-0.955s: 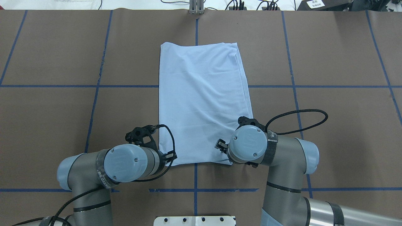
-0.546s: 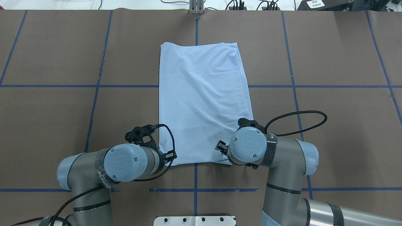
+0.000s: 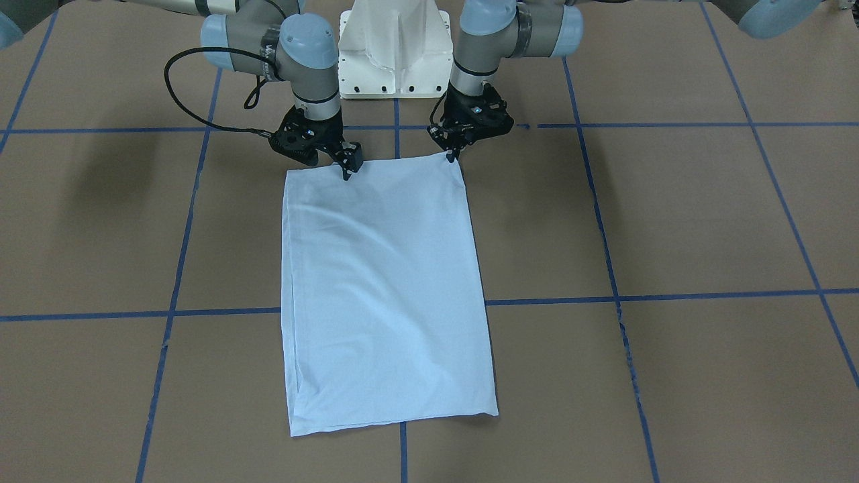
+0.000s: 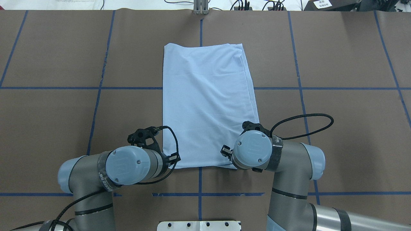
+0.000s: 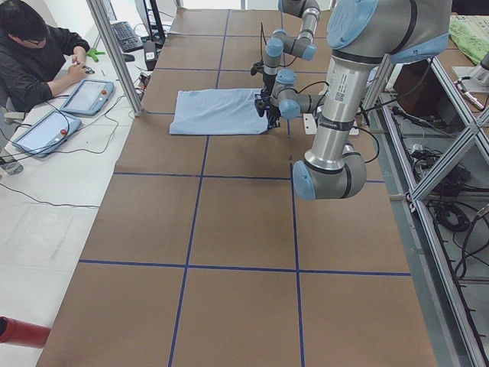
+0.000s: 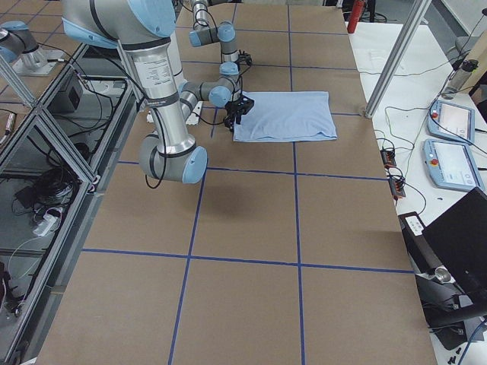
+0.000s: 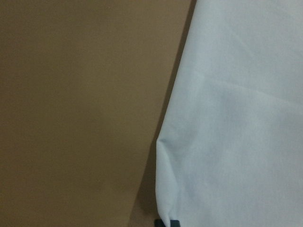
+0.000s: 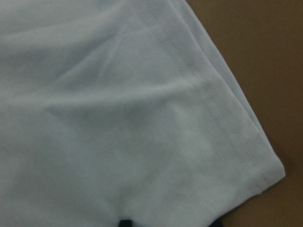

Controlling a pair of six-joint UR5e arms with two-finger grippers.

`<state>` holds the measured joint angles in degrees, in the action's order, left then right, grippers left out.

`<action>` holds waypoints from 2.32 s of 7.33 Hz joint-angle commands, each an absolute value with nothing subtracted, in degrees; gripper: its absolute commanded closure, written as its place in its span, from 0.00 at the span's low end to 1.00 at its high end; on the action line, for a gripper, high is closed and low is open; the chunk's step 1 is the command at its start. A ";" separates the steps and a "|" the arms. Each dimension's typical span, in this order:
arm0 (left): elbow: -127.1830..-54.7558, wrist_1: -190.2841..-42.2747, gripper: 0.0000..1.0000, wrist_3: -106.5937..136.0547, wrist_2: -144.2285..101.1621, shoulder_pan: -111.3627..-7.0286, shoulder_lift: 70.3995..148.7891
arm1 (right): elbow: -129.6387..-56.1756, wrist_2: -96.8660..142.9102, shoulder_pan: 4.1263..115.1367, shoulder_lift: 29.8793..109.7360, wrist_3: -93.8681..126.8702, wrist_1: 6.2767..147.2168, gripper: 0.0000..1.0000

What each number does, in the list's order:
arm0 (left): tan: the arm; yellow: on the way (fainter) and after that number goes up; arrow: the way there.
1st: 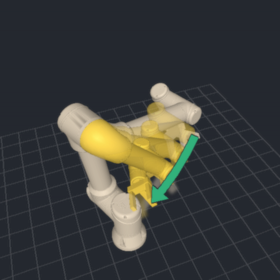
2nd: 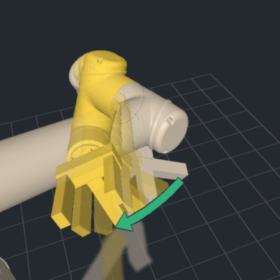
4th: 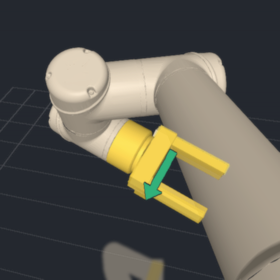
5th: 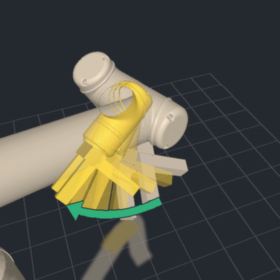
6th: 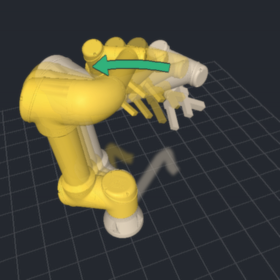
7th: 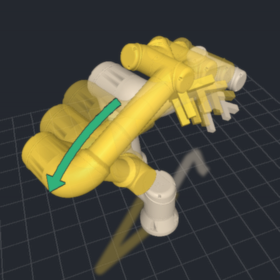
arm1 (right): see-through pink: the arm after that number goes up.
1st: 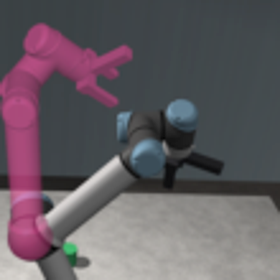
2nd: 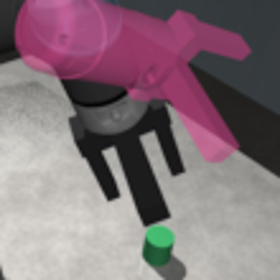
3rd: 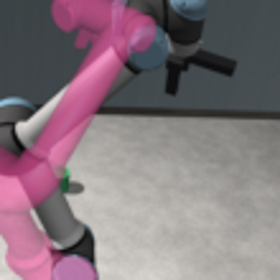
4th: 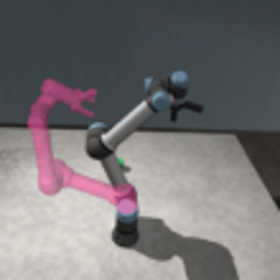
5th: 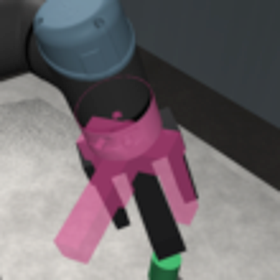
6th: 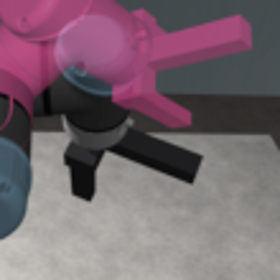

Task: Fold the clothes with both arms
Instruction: 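Move the right gripper to the other near corner and grasp both corners, then lift the near edge with both grippers and fold it away from the robot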

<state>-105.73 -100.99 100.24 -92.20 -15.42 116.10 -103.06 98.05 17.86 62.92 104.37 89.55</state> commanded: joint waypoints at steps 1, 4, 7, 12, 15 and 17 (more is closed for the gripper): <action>-105.73 -100.99 1.00 99.76 -92.20 -15.47 116.10 | -102.92 98.09 17.84 62.93 104.33 89.56 0.91; -105.64 -100.99 1.00 99.67 -92.20 -15.38 116.19 | -103.09 98.44 18.63 62.49 104.06 89.56 1.00; -105.99 -100.90 1.00 99.67 -92.28 -15.38 116.37 | -103.53 98.09 19.07 61.36 104.41 89.56 1.00; -115.53 -100.02 1.00 99.76 -94.13 -14.86 111.21 | -111.67 100.28 17.06 63.53 103.62 89.73 1.00; -127.50 -92.32 1.00 101.24 -95.09 -10.31 105.82 | -119.68 101.77 10.57 65.74 103.62 89.82 1.00; -127.97 -92.11 1.00 103.89 -95.36 -7.56 107.13 | -120.68 103.09 9.85 66.53 103.62 89.74 1.00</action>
<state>-127.34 -92.73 102.85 -95.05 -9.05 106.34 -120.14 102.50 10.53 66.20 103.62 89.76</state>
